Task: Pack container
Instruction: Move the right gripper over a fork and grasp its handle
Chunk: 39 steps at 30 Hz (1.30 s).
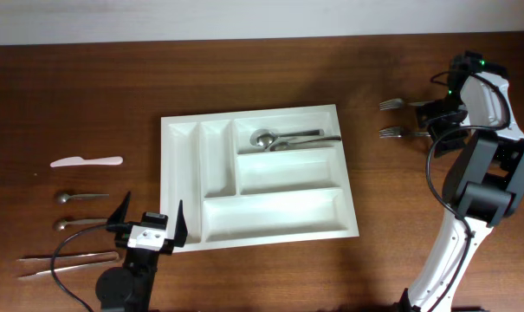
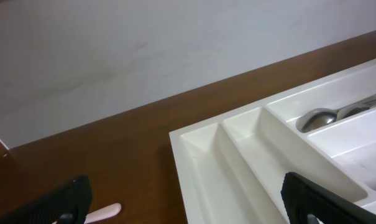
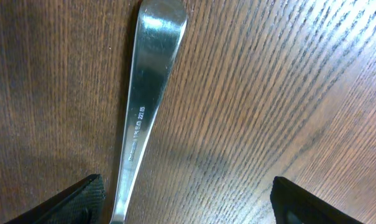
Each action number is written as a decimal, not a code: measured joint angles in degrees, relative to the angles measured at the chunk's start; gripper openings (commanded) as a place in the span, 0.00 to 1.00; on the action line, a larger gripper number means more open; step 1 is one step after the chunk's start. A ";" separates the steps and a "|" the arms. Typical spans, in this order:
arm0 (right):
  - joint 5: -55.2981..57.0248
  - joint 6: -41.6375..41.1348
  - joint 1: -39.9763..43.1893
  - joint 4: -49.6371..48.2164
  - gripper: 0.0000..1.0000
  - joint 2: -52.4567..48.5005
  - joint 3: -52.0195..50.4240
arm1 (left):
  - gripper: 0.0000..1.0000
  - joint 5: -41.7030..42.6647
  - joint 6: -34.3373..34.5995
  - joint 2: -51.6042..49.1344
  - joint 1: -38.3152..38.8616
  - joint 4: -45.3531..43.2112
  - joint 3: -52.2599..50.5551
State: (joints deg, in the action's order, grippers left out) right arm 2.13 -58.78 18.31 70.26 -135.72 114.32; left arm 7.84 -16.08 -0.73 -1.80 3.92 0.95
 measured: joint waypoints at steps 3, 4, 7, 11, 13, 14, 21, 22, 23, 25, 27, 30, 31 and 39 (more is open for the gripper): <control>0.00 -0.66 0.00 0.07 0.85 0.00 0.00 | 0.99 0.00 0.00 0.00 0.00 -0.02 0.00; 0.00 -0.79 0.00 0.24 0.84 -0.04 0.00 | 0.99 0.00 -0.02 0.00 0.00 0.00 0.00; 0.07 -1.03 0.00 0.94 0.85 -0.52 0.00 | 0.99 0.00 -0.02 0.00 0.00 0.00 0.00; 0.20 -1.14 0.00 1.57 0.85 -1.36 0.28 | 0.99 0.00 -0.02 0.00 0.00 0.00 0.00; 0.22 -1.16 0.00 1.62 0.84 -1.40 0.28 | 0.99 0.00 -0.02 0.00 0.00 0.00 0.00; 0.22 -1.20 0.00 1.57 0.84 -1.40 0.28 | 0.99 0.00 -0.02 0.00 0.00 -0.02 0.00; 0.24 -1.22 0.00 0.63 0.84 -1.75 0.28 | 0.99 0.00 0.00 0.00 0.00 -0.02 0.00; 0.24 -1.22 0.00 0.39 0.84 -1.97 0.28 | 0.99 0.00 -0.02 0.00 0.00 0.00 0.00; 0.22 -1.22 0.00 0.17 0.85 -2.23 0.31 | 0.99 0.00 0.00 0.00 0.00 -0.02 0.00; 0.24 -1.20 0.00 0.11 0.84 -2.23 0.33 | 0.99 -0.02 0.00 0.00 0.00 0.00 0.00; 0.26 -1.20 0.00 0.15 0.84 -2.23 0.33 | 0.99 0.00 -0.02 0.00 0.00 0.00 0.00; 0.24 -1.25 0.00 0.55 0.82 -2.23 0.33 | 0.99 0.00 -0.02 0.00 0.00 -0.02 0.00; 0.24 -1.18 0.00 0.94 0.80 -2.23 0.33 | 0.99 0.00 -0.02 0.00 0.00 -0.02 0.00; -0.04 -1.64 0.00 1.75 0.48 -2.27 0.33 | 0.99 0.00 -0.02 0.00 0.00 0.00 0.00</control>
State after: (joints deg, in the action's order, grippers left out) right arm 2.09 -60.42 18.31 72.01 -137.99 114.65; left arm 7.84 -16.10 -0.73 -1.80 3.92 0.95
